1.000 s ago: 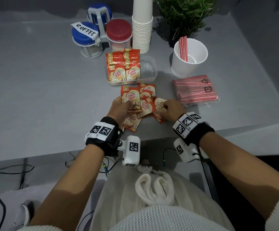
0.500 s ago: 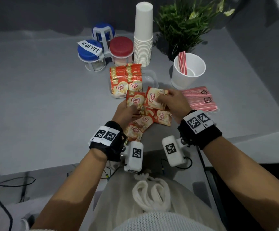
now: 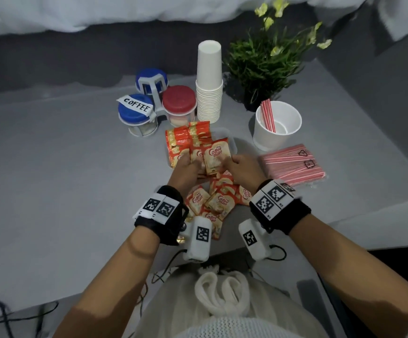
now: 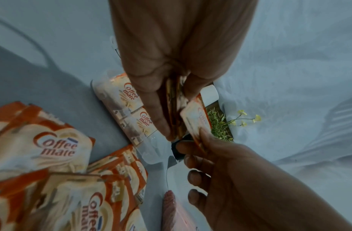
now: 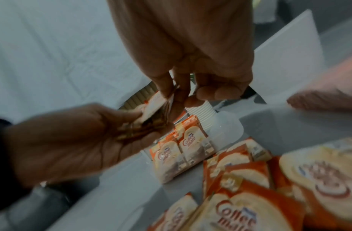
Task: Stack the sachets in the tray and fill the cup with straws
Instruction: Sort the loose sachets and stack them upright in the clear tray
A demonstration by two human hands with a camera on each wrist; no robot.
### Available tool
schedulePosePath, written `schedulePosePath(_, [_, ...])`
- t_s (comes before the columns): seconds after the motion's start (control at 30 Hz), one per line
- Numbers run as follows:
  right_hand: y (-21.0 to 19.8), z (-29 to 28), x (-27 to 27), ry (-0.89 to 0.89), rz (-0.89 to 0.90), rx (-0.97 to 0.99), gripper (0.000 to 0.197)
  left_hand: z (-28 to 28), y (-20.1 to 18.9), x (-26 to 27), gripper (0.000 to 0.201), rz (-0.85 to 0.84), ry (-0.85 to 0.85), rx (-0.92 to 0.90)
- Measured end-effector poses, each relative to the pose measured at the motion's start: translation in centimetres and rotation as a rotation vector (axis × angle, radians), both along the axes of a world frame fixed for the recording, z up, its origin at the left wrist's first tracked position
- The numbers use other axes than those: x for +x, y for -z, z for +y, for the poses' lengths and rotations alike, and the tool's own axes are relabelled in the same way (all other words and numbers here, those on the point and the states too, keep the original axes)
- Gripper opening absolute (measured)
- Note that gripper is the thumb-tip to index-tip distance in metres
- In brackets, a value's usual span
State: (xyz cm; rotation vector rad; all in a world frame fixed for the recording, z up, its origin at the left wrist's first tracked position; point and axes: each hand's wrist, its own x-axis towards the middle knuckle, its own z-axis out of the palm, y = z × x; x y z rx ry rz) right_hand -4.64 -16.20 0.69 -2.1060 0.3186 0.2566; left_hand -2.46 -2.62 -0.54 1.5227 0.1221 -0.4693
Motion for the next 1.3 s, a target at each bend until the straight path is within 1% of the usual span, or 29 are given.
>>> schedulePosePath(0.1, [-0.2,0.5,0.4,-0.118,-0.007,-0.249,0.050,-0.4,-0.1,0.9,0.027,-0.031,0.041,0.007])
schedulePosePath(0.17, [0.3,0.8,0.8,-0.134,0.001,-0.304,0.052,-0.5,0.0,1.3,0.024,-0.047,0.060,0.003])
schedulePosePath(0.23, [0.8,1.0,1.3,-0.103,-0.002,-0.293,0.049,-0.4,0.3,2.0,0.026,-0.067,0.067,0.035])
schedulePosePath(0.3, [0.5,1.1,1.6,-0.037,-0.020,-0.244,0.037,-0.2,0.6,2.6,0.029,-0.088,0.084,0.081])
schedulePosePath(0.33, [0.1,1.1,1.8,-0.001,-0.046,-0.207,0.028,-0.1,0.8,2.9,0.028,-0.089,0.092,0.087])
schedulePosePath(0.37, [-0.1,1.0,2.0,0.025,-0.075,-0.172,0.025,-0.1,0.9,3.0,0.026,-0.098,0.106,0.085])
schedulePosePath(0.43, [-0.5,1.0,2.3,0.059,-0.123,-0.106,0.026,-0.3,0.8,3.3,0.023,-0.136,0.156,0.076])
schedulePosePath(0.5, [-0.5,1.1,2.7,0.094,-0.144,-0.039,0.024,-0.7,0.4,3.3,0.026,-0.140,0.202,0.050])
schedulePosePath(0.57, [-0.2,1.3,3.1,0.161,-0.140,0.054,0.022,-1.1,0.3,3.6,0.031,-0.132,0.212,0.044])
schedulePosePath(0.67, [0.2,0.6,4.0,0.229,-0.090,0.241,0.019,-1.5,0.4,4.7,0.041,-0.148,0.220,0.094])
schedulePosePath(0.73, [0.1,-0.2,4.8,0.211,-0.100,0.274,0.017,-1.9,0.3,5.7,0.041,-0.181,0.246,0.138])
schedulePosePath(0.87, [-0.5,-2.0,7.7,0.107,-0.176,0.109,0.016,-2.4,0.0,8.3,0.027,-0.315,0.213,0.334])
schedulePosePath(0.93, [-0.5,-2.9,9.0,0.103,-0.213,0.006,0.014,-2.3,-0.1,9.4,0.026,-0.338,0.179,0.440])
schedulePosePath(1.0, [-0.1,-3.8,10.2,0.097,-0.219,-0.125,0.013,-2.2,-0.1,10.3,0.033,-0.356,0.165,0.565])
schedulePosePath(1.1, [0.9,-4.5,11.4,0.112,-0.167,-0.187,0.014,-1.9,-0.3,10.7,0.044,-0.385,0.184,0.772])
schedulePosePath(1.2, [1.7,-4.5,12.2,0.072,-0.117,-0.239,0.020,-2.1,0.3,10.6,0.059,-0.347,0.258,0.875])
schedulePosePath(1.3, [2.6,-4.4,12.8,-0.009,-0.060,-0.271,0.019,-2.5,1.6,10.5,0.074,-0.346,0.327,0.963])
